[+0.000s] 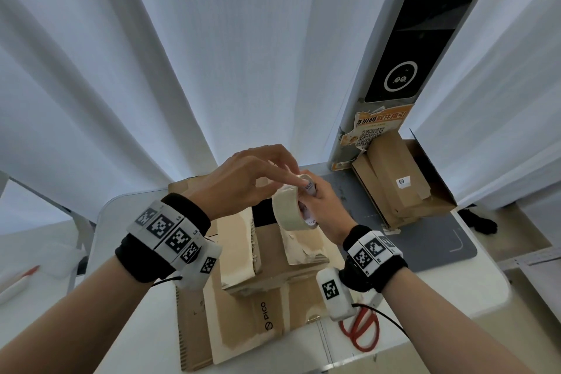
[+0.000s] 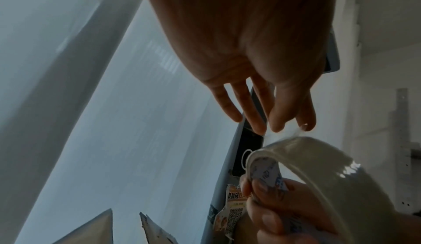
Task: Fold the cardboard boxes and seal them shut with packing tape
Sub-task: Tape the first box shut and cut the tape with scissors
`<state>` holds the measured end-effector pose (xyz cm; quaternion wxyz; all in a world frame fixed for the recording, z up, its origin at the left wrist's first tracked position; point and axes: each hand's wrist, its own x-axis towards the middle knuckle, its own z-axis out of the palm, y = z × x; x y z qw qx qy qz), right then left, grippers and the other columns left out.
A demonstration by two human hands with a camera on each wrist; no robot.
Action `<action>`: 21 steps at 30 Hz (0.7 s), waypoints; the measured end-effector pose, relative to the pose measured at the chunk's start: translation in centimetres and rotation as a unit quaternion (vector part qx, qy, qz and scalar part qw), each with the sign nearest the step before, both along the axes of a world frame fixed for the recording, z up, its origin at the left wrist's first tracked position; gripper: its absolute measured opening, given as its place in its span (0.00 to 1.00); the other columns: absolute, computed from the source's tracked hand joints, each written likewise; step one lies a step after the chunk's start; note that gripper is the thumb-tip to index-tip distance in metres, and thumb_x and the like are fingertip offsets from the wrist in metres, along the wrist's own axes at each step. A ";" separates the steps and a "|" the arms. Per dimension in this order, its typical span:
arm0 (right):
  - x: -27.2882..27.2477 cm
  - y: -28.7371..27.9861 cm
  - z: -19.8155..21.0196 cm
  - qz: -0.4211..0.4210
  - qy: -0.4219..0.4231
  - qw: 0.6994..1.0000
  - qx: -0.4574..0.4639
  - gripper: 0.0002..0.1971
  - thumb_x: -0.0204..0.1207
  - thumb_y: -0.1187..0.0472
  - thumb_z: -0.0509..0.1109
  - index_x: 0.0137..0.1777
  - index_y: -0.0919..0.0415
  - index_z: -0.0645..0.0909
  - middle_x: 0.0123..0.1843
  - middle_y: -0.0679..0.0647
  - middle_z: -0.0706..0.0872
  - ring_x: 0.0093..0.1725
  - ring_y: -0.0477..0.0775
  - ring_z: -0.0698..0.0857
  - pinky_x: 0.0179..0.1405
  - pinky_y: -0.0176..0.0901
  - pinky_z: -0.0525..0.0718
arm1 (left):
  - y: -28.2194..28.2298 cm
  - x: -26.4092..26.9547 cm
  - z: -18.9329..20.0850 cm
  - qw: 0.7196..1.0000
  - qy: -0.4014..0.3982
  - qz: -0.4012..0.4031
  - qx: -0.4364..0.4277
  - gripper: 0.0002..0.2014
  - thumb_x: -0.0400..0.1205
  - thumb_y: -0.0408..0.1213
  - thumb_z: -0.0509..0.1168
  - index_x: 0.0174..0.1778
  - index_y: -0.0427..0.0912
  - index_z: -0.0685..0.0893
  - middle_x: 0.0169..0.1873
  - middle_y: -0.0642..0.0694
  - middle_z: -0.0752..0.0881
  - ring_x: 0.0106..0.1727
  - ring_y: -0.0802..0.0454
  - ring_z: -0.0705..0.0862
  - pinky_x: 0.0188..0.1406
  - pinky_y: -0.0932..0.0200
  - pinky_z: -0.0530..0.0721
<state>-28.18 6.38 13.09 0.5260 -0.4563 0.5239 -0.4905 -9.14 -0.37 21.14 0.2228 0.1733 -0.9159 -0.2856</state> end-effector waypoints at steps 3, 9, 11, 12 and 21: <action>0.1 0.0 -0.1 0.019 -0.007 1.000 0.007 0.07 0.85 0.72 0.61 0.54 0.64 0.79 0.43 0.69 0.79 0.43 0.65 0.75 0.36 0.43 0.76 | 0.1 0.1 0.2 1.000 -0.002 -0.003 -0.002 0.12 0.84 0.39 0.68 0.60 0.57 0.91 0.54 0.58 0.84 0.54 0.57 0.85 0.51 0.49 0.85; 0.1 0.2 -0.2 0.023 -0.009 0.999 0.024 0.07 0.85 0.71 0.61 0.58 0.68 0.78 0.46 0.67 0.80 0.46 0.64 0.77 0.41 0.50 0.76 | 0.3 0.4 -0.1 0.999 0.030 0.031 0.018 0.08 0.80 0.39 0.74 0.54 0.50 0.93 0.50 0.57 0.89 0.51 0.57 0.88 0.48 0.48 0.86; 0.0 0.2 -0.4 0.027 -0.004 0.999 0.030 0.07 0.84 0.71 0.62 0.58 0.67 0.79 0.47 0.67 0.81 0.46 0.65 0.78 0.43 0.55 0.76 | 0.5 0.4 0.0 0.999 0.035 0.034 0.023 0.08 0.80 0.41 0.74 0.53 0.48 0.94 0.50 0.57 0.90 0.51 0.58 0.89 0.49 0.49 0.87; 0.0 0.3 -0.5 0.030 0.000 0.999 0.031 0.08 0.84 0.69 0.63 0.59 0.66 0.80 0.49 0.68 0.82 0.48 0.67 0.80 0.46 0.58 0.78 | 0.6 0.4 0.1 0.999 0.034 0.032 0.022 0.08 0.80 0.42 0.73 0.53 0.48 0.94 0.50 0.57 0.90 0.51 0.58 0.88 0.49 0.49 0.87; -0.3 1.1 -0.1 0.085 0.009 0.996 0.040 0.15 0.86 0.72 0.60 0.69 0.65 0.80 0.60 0.65 0.88 0.59 0.56 0.87 0.54 0.43 0.83 | 1.5 -0.1 0.9 0.999 -0.006 -0.037 0.016 0.11 0.86 0.44 0.65 0.59 0.58 0.91 0.56 0.60 0.86 0.56 0.53 0.87 0.49 0.47 0.86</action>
